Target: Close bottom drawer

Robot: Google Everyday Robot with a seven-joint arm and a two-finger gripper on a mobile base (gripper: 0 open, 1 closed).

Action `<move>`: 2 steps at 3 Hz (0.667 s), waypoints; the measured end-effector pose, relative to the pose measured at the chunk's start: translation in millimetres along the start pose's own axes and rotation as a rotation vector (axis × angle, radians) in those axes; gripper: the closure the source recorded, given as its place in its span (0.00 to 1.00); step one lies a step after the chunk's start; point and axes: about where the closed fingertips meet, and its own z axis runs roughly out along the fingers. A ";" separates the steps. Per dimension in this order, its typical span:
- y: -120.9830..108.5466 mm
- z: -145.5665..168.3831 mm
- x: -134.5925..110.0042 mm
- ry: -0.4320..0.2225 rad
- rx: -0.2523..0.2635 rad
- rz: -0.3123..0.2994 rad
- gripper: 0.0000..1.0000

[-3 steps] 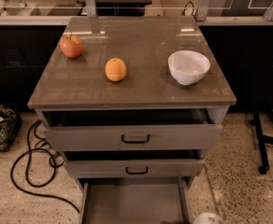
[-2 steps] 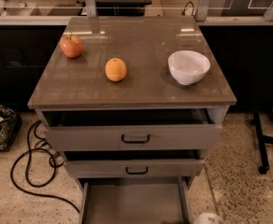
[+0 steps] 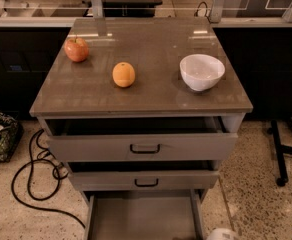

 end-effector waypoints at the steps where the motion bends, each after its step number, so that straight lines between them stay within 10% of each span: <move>1: 0.0 0.0 0.0 0.000 0.000 0.000 1.00; 2: -1.0 12.8 -2.6 -0.033 0.004 -0.011 1.00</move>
Offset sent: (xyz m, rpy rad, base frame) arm 0.0058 0.0103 -0.0266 0.0751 -0.0151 0.0262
